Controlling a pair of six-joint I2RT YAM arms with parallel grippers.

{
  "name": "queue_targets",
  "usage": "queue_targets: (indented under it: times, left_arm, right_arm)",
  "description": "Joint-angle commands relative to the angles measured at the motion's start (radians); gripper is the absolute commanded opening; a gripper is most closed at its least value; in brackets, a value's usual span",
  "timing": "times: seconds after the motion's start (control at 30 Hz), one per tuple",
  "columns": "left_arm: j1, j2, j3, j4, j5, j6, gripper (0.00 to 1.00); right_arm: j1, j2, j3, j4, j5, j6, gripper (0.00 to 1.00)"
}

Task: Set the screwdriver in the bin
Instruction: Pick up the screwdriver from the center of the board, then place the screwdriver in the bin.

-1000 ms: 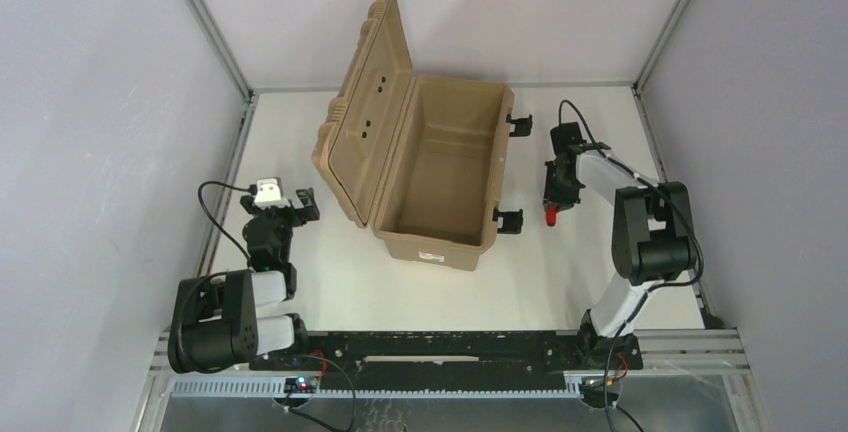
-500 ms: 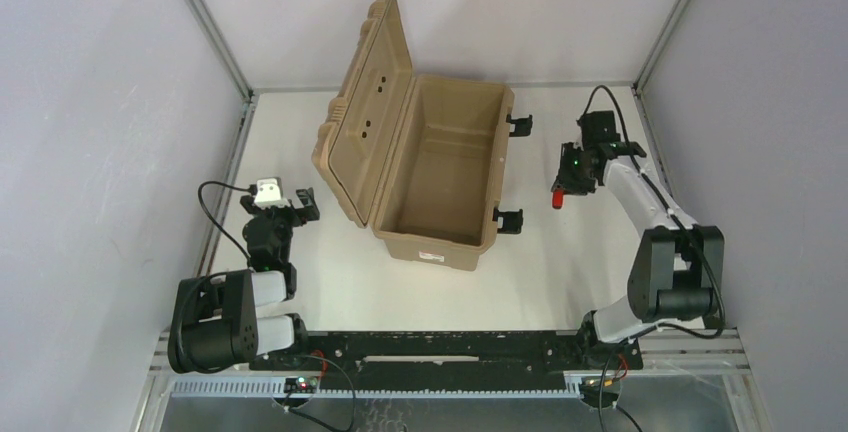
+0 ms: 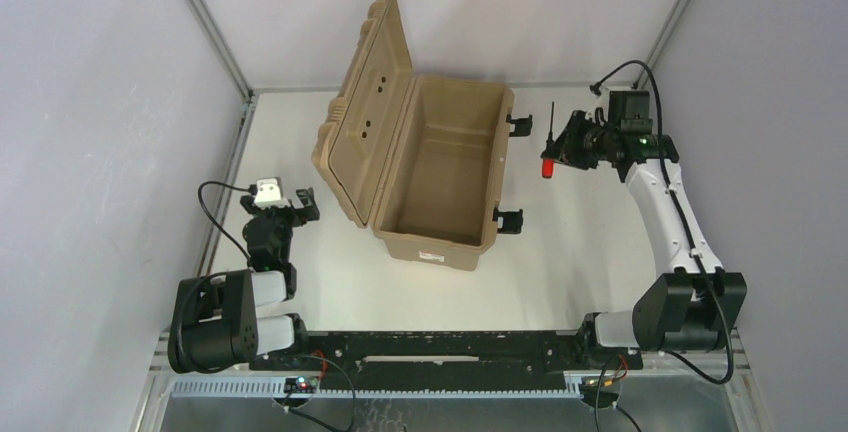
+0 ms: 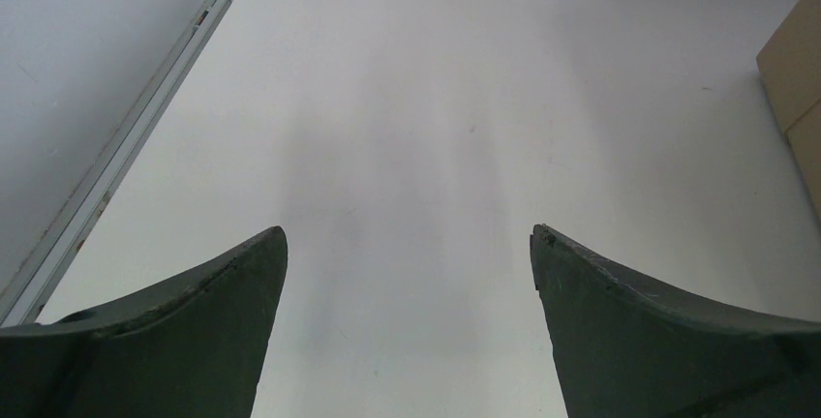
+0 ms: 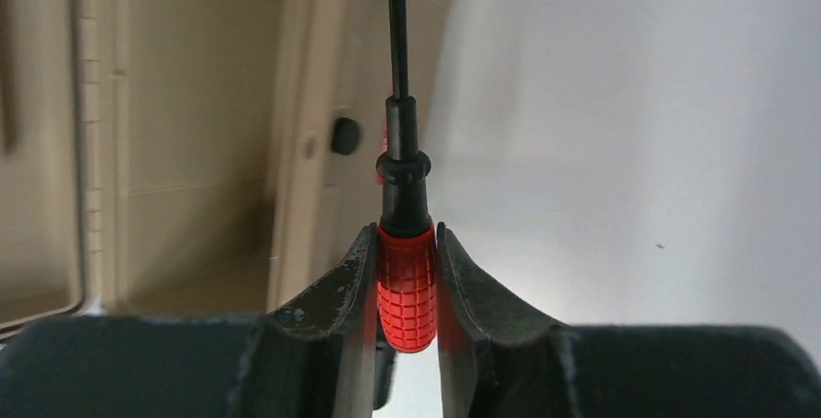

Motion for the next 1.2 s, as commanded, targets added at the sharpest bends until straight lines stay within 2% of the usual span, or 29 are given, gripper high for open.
queue_targets:
  times: [0.0,0.3,0.53,0.77,0.93,1.17]
  left_arm:
    - [-0.005,-0.014,0.039,0.032,-0.007,0.000,1.00]
    - [-0.006,-0.014,0.038,0.033,-0.006,-0.001,1.00]
    - [-0.005,-0.013,0.038,0.034,-0.007,0.000,1.00]
    - [-0.005,-0.013,0.039,0.034,-0.005,-0.001,1.00]
    - [-0.005,-0.014,0.038,0.033,-0.005,0.000,1.00]
    - [-0.005,-0.013,0.038,0.032,-0.006,0.000,1.00]
  right_arm:
    - [0.011,-0.043,0.072,0.032,-0.155,0.088,0.00]
    - [0.195,0.018,0.264,-0.009,-0.007,0.234,0.00]
    - [0.395,0.198,0.553,-0.187,0.283,0.329,0.00]
    - [0.533,0.426,0.846,-0.386,0.509,0.422,0.00]
    - [0.589,0.593,1.035,-0.524,0.578,0.471,0.00]
    - [0.617,0.748,1.058,-0.546,0.589,0.496,0.00]
